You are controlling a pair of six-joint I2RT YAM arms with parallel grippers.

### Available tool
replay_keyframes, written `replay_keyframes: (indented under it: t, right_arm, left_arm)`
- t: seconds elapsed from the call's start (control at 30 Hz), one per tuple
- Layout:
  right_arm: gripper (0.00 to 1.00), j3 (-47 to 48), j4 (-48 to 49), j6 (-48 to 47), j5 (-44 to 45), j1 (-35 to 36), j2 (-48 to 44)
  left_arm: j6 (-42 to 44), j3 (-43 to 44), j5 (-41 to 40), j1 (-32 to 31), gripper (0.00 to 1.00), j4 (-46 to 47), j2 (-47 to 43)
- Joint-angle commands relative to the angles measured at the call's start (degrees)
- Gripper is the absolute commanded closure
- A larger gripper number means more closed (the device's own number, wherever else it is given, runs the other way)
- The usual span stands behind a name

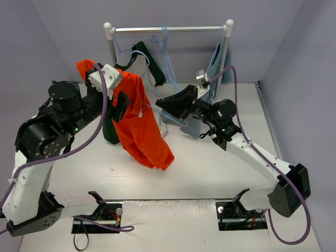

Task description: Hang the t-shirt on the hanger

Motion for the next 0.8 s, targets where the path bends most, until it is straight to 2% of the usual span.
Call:
replay_keyframes:
  t: [0.0,0.2,0.4,0.53,0.77]
  right_arm:
    - [1.0,0.98,10.63,0.15,-1.81,-0.86,-1.74]
    - [1.0,-0.97,10.55,0.47,-6.67,-1.42,-1.59]
    - [1.0,-3.35,9.33,-1.11,-10.4,-1.42,-2.38]
    - [1.0,-4.09,8.74,-1.29,-12.35,-1.5,-2.52]
    - [1.0,-4.7,8.53,-0.94,-14.22,-1.91,-2.91]
  left_arm:
    - [9.23,1.74,-1.62,0.67,0.37,2.02,-1.74]
    - [18.47,4.23,2.47,3.64,0.37,-2.64,0.57]
    - [24.22,6.47,15.35,9.42,0.38,-5.83,2.07]
    - [27.07,7.62,19.66,10.52,0.4,-9.26,4.0]
    - [28.87,3.57,27.14,13.08,0.48,-11.82,4.21]
